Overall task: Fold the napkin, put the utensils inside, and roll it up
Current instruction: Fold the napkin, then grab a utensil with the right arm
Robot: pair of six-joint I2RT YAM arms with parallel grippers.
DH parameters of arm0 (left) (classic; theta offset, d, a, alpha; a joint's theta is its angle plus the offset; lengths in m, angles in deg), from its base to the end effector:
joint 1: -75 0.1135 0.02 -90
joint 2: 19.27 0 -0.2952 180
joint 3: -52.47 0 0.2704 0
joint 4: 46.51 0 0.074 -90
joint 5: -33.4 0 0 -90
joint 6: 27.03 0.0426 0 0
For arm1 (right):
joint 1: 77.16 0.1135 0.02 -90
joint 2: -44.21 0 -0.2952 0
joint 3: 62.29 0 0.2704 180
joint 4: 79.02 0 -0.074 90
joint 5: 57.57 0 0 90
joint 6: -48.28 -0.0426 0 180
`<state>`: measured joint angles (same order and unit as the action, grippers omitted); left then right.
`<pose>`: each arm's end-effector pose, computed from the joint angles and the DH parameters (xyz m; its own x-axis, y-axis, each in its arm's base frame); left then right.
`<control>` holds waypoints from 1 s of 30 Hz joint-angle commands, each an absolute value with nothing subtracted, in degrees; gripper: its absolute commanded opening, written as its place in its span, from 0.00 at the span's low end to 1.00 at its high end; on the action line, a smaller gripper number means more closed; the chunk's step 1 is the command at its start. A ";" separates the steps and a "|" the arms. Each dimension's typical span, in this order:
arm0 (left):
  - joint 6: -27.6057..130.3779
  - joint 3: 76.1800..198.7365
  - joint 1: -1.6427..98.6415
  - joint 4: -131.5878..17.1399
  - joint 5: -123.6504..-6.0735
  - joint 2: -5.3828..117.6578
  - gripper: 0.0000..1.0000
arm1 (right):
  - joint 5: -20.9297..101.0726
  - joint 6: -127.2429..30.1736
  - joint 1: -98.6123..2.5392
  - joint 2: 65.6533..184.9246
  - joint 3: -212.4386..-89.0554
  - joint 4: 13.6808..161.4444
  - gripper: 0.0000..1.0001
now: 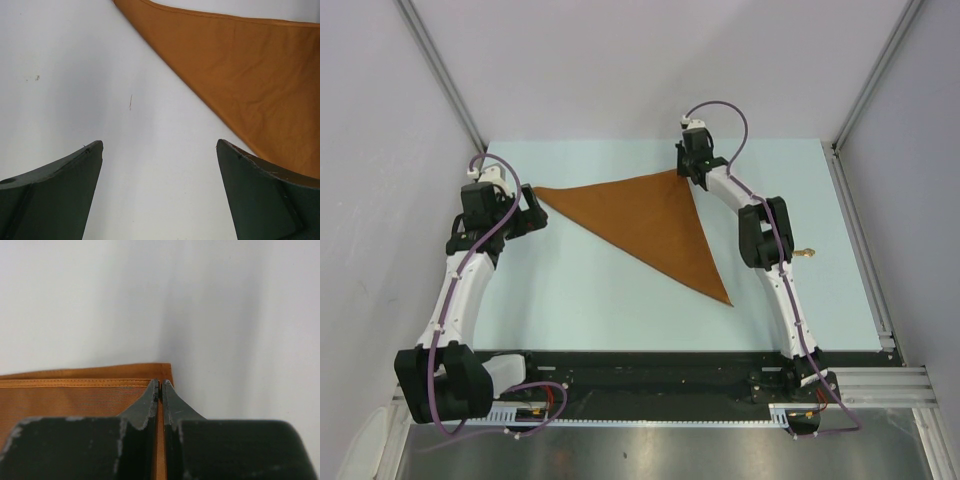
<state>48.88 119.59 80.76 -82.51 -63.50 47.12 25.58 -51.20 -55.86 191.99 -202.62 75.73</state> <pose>0.2663 0.0217 0.3203 -0.5567 -0.2991 -0.7750 -0.1418 0.9535 -0.2660 0.5941 0.2262 0.1730 -0.5405 -0.0352 -0.8406 -0.1806 0.9807 0.0750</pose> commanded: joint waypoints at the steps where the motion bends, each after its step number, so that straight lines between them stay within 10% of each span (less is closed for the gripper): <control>1: 48.73 119.78 81.15 -81.04 -64.77 47.00 1.00 | 25.22 -51.48 -56.24 193.71 -207.38 75.94 0.00; 5: 48.64 119.78 81.15 -80.86 -64.95 46.91 1.00 | 26.19 -50.86 -56.16 194.50 -208.97 75.50 0.05; 11: 48.64 119.69 81.06 -80.95 -65.30 46.91 1.00 | 28.12 -49.55 -56.16 192.57 -207.75 72.69 0.71; 30: 46.62 118.81 81.15 -78.75 -73.38 44.36 1.00 | 15.04 -49.07 -56.69 143.20 -153.79 51.43 0.77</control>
<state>48.00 119.37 80.76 -81.09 -69.77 45.99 23.59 -41.45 -56.13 147.82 -160.10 62.16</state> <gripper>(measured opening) 0.996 0.785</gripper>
